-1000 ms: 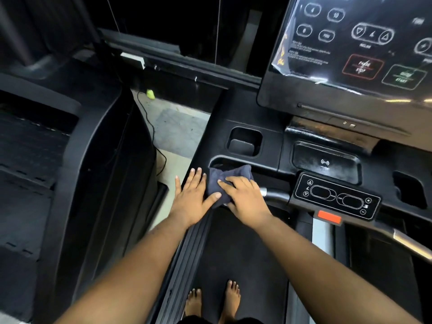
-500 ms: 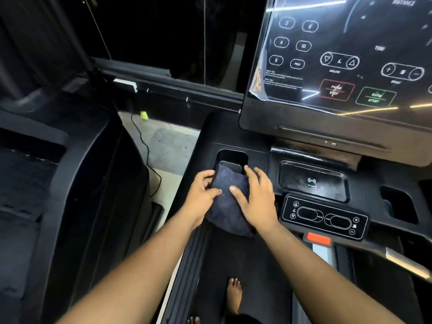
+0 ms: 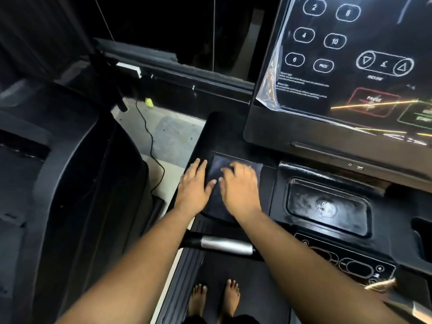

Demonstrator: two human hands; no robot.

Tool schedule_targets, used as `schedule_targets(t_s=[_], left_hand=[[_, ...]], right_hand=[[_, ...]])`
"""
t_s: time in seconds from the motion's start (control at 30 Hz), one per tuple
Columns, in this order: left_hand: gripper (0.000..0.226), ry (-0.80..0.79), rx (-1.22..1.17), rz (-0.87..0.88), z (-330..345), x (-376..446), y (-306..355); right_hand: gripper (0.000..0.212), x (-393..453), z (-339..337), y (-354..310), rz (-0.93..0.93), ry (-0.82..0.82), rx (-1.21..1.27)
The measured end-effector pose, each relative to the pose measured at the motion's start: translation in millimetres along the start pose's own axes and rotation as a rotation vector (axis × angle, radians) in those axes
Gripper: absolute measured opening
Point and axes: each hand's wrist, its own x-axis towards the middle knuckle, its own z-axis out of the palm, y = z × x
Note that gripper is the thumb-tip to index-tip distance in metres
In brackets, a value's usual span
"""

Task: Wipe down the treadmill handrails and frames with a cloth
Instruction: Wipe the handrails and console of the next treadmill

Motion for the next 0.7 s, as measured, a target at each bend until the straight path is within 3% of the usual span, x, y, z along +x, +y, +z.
schedule_targets(t_s=[0.13,0.2,0.27,0.37,0.53,0.7], left_hand=[[0.065,-0.134,0.136,0.070,4,-11,-29],[0.059,-0.113,0.136,0.107,2,-7,-37],[0.059,-0.071,0.131,0.123,0,-6,-39],[0.064,-0.072,0.084,0.084,1,-8,-40],[0.073,-0.058,0.117,0.120,6,-10,-42],[0.079,-0.130,0.191,0.152,1,-15,-37]], right_hand=[[0.085,2,11,-17,0.051,-0.333,-0.054],[0.110,19,6,-20,0.107,-0.563,-0.041],[0.121,34,-2,-24,0.163,-0.744,0.004],[0.123,43,-4,-28,0.192,-0.868,0.073],[0.122,46,-14,-10,0.044,-0.980,0.062],[0.094,28,-19,-2,-0.159,-0.854,-0.113]])
